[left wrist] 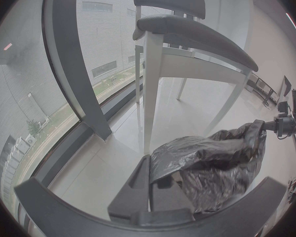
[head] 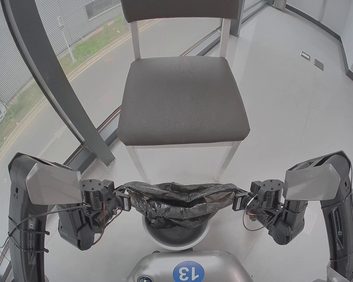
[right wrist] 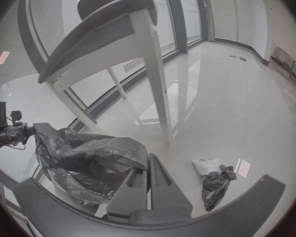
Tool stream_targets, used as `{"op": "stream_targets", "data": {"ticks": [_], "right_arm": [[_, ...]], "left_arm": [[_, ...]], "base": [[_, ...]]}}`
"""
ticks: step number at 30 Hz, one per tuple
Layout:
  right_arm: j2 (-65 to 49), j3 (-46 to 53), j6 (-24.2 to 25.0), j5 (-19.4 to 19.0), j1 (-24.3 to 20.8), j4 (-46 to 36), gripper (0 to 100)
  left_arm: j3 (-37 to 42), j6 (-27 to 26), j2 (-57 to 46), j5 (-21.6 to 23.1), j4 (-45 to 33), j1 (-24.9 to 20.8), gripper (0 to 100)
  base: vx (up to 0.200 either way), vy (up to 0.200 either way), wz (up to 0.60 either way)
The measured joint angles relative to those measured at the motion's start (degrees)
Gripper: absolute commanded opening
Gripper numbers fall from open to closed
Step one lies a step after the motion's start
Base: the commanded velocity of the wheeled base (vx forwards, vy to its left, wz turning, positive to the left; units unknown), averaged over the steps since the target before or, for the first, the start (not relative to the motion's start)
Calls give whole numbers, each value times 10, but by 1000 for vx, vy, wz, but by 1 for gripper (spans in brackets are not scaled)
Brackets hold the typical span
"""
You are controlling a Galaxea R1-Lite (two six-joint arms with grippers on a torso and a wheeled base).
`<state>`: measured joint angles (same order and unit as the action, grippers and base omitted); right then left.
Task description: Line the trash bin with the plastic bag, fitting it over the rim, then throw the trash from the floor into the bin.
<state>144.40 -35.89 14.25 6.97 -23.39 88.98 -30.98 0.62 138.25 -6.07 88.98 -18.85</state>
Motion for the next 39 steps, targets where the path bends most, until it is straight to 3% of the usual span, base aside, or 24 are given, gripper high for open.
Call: {"op": "stream_targets", "data": {"ticks": [7, 14, 26, 39], "right_arm": [[34, -49, -1, -13, 45, 0, 0], [54, -71, 0, -18, 53, -6, 0], [55, -118, 1, -19, 20, -77, 0], [-27, -72, 30, -61, -45, -119, 0]], "left_arm": [[-38, 0, 33, -5, 0, 22, 0], [-55, 0, 51, -6, 0, 31, 0], [-75, 0, 69, -1, 0, 33, 0], [35, 3, -7, 92, -19, 30, 0]], "base": [[0, 0, 0], [0, 0, 0], [0, 0, 0], [0, 0, 0]]}}
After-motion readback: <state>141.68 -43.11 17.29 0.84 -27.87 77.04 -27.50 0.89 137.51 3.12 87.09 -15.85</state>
